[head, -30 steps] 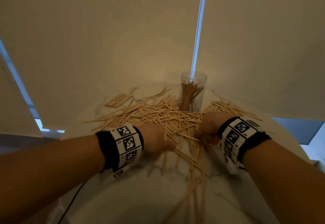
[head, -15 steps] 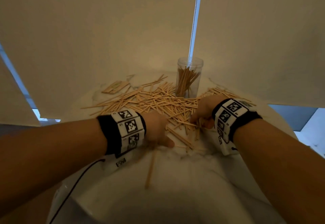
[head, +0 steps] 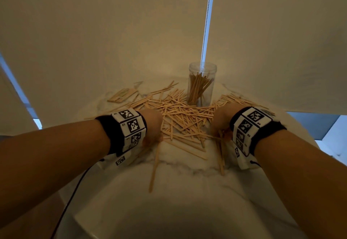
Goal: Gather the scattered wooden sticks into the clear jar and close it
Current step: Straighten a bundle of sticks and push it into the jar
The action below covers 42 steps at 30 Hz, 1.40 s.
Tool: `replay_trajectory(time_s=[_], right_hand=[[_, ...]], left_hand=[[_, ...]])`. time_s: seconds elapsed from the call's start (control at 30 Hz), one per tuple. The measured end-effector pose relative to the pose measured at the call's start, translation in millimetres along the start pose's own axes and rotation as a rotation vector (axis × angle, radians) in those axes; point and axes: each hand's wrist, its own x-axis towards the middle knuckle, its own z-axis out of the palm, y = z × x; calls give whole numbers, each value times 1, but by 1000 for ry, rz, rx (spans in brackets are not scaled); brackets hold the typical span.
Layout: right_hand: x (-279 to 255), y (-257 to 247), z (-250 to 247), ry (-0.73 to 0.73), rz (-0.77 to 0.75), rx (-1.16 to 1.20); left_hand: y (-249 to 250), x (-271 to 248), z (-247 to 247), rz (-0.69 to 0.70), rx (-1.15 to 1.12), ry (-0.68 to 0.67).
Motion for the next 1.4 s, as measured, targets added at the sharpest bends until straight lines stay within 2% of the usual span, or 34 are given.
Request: replay_trajectory(time_s=[0.27, 0.43, 0.57, 0.7, 0.8, 0.97, 1.1, 1.2, 1.3, 1.4], right_hand=[[-5, 2, 3, -9, -11, 84], [-8, 3, 8, -32, -9, 198], [-13, 3, 10, -3, -23, 175], [-13, 7, 9, -57, -11, 262], [-19, 9, 4, -6, -38, 423], [-28, 4, -3, 28, -165, 516], [-31, -5, -6, 68, -291, 580], [-32, -16, -10, 73, -336, 577], [-29, -29, -15, 124, -344, 633], [-25, -44, -21, 168, -442, 615]], left_hand=[[8, -6, -2, 71, -10, -88], [9, -9, -3, 31, -37, -90], [0, -12, -1, 5, -84, -81], [-15, -10, 4, -7, -309, -56], [-27, -6, 5, -89, -480, -70], [-36, 7, 1, -74, -946, -6], [-29, 10, -4, -73, -1220, -12], [-16, 13, -13, -21, -1307, -31], [-6, 22, -18, 28, -1261, 4], [0, 34, -23, 96, -1260, 8]])
